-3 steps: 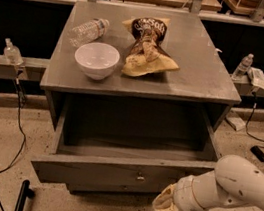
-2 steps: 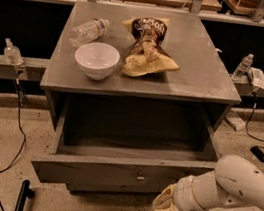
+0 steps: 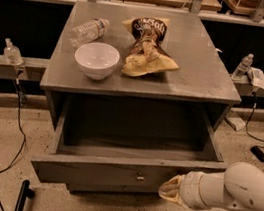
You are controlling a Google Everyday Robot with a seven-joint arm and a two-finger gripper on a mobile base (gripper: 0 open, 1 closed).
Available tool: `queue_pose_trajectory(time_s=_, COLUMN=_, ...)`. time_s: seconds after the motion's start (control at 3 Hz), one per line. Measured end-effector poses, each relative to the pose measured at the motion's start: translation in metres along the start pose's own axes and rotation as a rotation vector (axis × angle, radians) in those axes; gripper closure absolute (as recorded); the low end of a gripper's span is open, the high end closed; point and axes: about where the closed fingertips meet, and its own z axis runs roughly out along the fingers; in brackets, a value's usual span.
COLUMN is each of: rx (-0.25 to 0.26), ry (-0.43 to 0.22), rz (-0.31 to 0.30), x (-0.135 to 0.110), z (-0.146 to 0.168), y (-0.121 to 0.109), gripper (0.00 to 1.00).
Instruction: Close top drawer
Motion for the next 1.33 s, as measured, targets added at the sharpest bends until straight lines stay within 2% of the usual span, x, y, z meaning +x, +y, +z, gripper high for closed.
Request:
queue_pose_trajectory(time_s=0.33, rx=0.050, ry=0.000, rz=-0.028, x=0.002, z=0.002, y=-0.030, gripper=1.00)
queue_pose_trajectory(time_s=0.67, rx=0.060, ry=-0.013, rz=-0.050, x=-0.003, z=0.014, y=-0.056, gripper=1.00)
queue_pose_trajectory(time_s=1.0, rx=0.061, ry=-0.016, rz=-0.056, x=-0.005, z=0.018, y=-0.064, gripper=1.00)
queue_pose_trajectory(time_s=1.33, rx=0.066, ry=-0.026, rz=-0.093, x=-0.022, z=0.041, y=-0.112, gripper=1.00)
